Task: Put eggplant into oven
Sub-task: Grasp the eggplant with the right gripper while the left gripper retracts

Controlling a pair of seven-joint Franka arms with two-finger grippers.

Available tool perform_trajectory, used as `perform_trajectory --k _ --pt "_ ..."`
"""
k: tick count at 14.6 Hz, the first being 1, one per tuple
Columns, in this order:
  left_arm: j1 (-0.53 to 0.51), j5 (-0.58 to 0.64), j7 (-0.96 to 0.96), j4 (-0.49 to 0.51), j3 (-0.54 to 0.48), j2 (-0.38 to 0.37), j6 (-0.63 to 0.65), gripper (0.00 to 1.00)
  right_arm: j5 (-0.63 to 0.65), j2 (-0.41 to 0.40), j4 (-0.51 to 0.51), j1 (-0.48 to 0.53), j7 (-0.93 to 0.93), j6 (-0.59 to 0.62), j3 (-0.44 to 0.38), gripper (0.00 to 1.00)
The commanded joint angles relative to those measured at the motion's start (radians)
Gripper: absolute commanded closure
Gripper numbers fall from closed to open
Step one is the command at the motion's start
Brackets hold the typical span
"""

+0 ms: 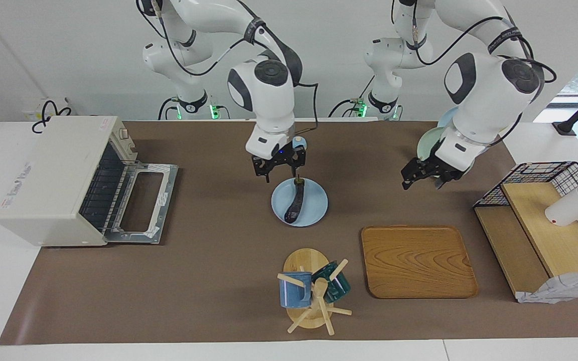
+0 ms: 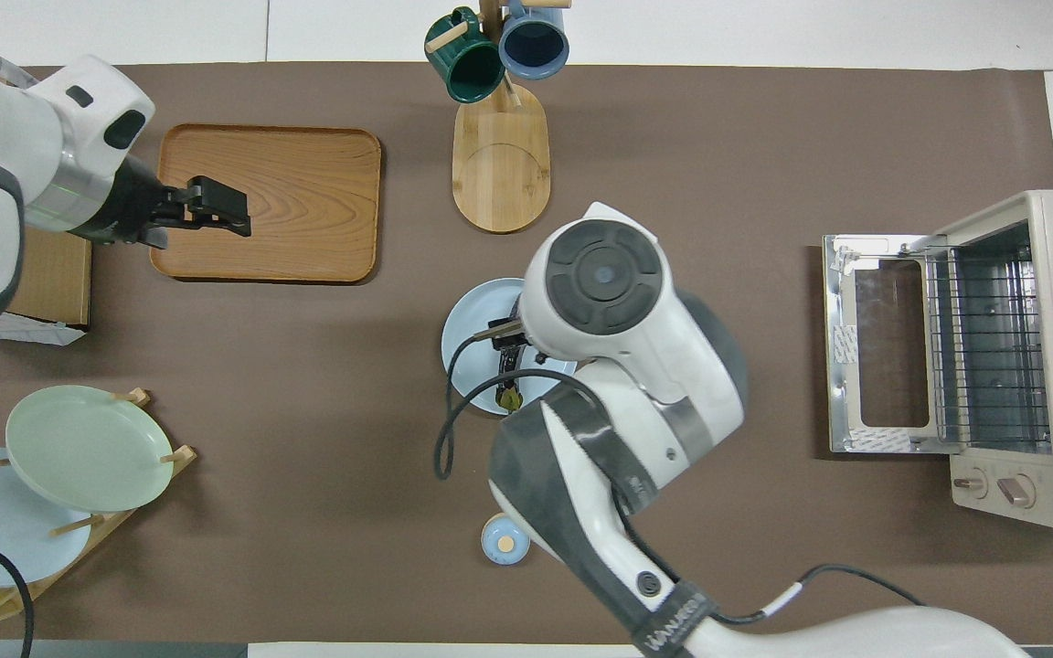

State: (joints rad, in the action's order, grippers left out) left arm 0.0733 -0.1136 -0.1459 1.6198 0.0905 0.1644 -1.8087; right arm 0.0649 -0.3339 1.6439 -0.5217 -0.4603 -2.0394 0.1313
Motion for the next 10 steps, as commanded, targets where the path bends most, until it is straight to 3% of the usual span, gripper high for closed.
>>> perform_trajectory --k 1,3,8,9,10 --pt "0.002 0.069 0.012 0.0 0.003 -0.057 0.081 0.0 0.114 -0.23 -0.229 -0.076 -0.11 -0.019 -0.002 0.19" --pt "0.003 0.071 0.02 0.011 0.003 -0.101 0.146 0.0 0.118 -0.266 -0.225 -0.086 -0.119 -0.152 -0.001 0.19" --pt "0.011 0.072 0.062 0.104 0.003 -0.206 0.213 0.0 0.173 -0.333 -0.205 -0.173 -0.173 -0.235 -0.001 0.23" --pt "0.01 0.071 0.06 0.109 0.003 -0.21 0.216 0.0 0.18 -0.333 -0.188 -0.182 -0.19 -0.238 -0.002 0.26" --pt "0.006 0.071 0.062 0.107 0.003 -0.218 0.222 0.0 0.184 -0.332 -0.19 -0.185 -0.189 -0.22 -0.002 0.42"
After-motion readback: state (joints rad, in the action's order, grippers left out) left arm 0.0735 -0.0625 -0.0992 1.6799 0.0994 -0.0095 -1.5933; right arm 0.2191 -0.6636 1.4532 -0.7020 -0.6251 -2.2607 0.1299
